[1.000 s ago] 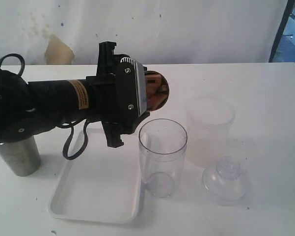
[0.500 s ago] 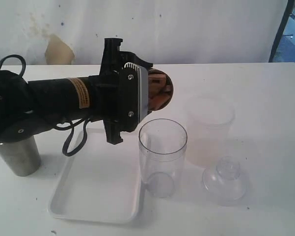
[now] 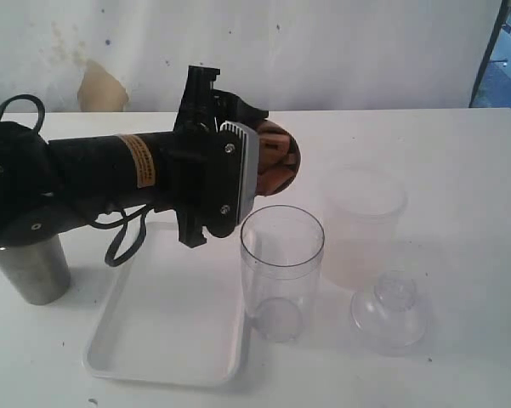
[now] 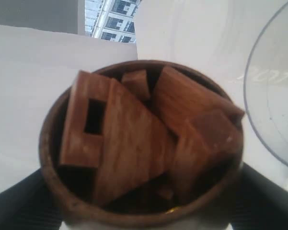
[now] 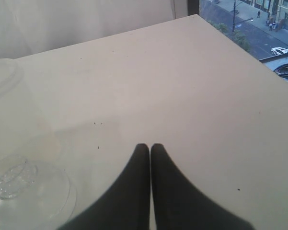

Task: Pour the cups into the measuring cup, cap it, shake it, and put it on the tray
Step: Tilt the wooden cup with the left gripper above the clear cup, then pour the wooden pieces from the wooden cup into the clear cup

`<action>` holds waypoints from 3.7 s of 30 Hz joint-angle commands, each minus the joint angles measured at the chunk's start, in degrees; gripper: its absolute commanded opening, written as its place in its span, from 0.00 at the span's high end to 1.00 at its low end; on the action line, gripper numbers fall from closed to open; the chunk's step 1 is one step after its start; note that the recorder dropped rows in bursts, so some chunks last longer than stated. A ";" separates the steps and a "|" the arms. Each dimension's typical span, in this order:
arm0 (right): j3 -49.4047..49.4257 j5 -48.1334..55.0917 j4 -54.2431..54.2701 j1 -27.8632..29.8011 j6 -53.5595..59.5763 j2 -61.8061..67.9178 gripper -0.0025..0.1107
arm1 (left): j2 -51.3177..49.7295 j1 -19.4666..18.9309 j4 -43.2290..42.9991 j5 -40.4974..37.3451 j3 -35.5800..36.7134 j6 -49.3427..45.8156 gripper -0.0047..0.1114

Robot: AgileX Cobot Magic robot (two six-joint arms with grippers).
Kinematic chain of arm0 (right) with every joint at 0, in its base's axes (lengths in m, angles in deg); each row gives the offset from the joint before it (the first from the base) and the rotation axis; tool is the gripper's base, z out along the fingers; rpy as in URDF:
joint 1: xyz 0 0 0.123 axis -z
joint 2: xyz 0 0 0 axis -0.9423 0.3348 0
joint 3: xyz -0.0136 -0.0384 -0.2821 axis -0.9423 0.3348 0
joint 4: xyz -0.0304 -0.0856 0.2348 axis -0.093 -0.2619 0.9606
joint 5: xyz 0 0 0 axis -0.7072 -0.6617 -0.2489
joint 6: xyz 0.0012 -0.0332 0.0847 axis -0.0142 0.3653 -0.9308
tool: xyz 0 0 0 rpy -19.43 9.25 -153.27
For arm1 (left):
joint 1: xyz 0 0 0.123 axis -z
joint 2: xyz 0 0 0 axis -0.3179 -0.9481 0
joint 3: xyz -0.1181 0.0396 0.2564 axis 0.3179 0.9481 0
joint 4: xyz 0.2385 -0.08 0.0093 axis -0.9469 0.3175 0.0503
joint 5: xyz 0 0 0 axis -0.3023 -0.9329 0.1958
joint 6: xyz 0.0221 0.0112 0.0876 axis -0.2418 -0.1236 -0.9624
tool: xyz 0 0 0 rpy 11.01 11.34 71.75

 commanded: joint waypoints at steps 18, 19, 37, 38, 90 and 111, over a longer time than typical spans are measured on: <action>0.15 -0.73 0.01 -0.20 -0.25 -0.31 0.98 | 0.63 3.07 10.38 1.62 -0.15 -2.48 0.96; 0.15 -0.73 0.01 -0.20 -0.25 -0.31 0.98 | 0.63 3.07 10.38 1.62 -0.15 -2.48 0.96; 0.15 -0.73 0.01 -0.20 -0.25 -0.31 0.98 | 0.63 3.06 10.38 1.98 -0.15 -21.01 0.96; 0.15 -0.73 0.01 -0.20 -0.25 -0.31 0.98 | 0.63 3.06 10.38 1.98 -0.15 -21.82 0.96; 0.15 -0.73 0.01 -0.20 -0.25 -0.31 0.98 | -1.19 3.06 18.54 5.58 -0.15 -43.18 0.96; 0.15 -0.73 0.01 -0.20 -1.46 -0.31 0.98 | -1.19 3.06 18.26 5.59 -0.15 -47.58 0.96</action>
